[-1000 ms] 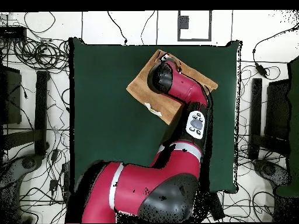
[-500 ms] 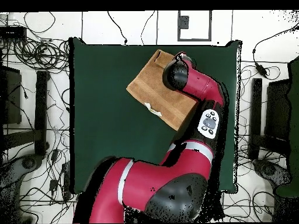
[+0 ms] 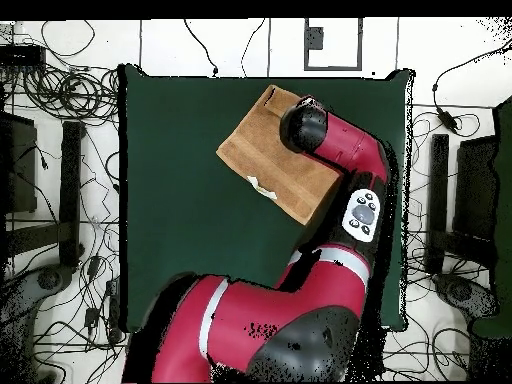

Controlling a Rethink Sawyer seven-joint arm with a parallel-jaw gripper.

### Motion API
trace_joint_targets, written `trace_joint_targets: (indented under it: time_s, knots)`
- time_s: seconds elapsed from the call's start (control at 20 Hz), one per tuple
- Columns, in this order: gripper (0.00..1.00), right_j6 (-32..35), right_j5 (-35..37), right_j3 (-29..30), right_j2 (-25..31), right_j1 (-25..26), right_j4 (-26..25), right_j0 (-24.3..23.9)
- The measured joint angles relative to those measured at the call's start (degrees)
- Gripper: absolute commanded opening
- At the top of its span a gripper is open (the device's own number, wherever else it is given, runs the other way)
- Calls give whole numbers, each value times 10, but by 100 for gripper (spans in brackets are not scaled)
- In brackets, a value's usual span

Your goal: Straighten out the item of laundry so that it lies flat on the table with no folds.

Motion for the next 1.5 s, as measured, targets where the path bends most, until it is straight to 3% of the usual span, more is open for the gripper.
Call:
trace_joint_targets:
  time_s: [0.35,0.4,0.65,1.05,1.5]
  knots:
    - [0,0,7,33,28,-43,0,-3]
    - [100,0,5,38,33,-49,0,-4]
    - [100,0,-50,59,71,-69,-4,-14]
    - [100,0,-207,91,138,-84,-15,-42]
    - [100,0,-212,93,138,-85,-15,-35]
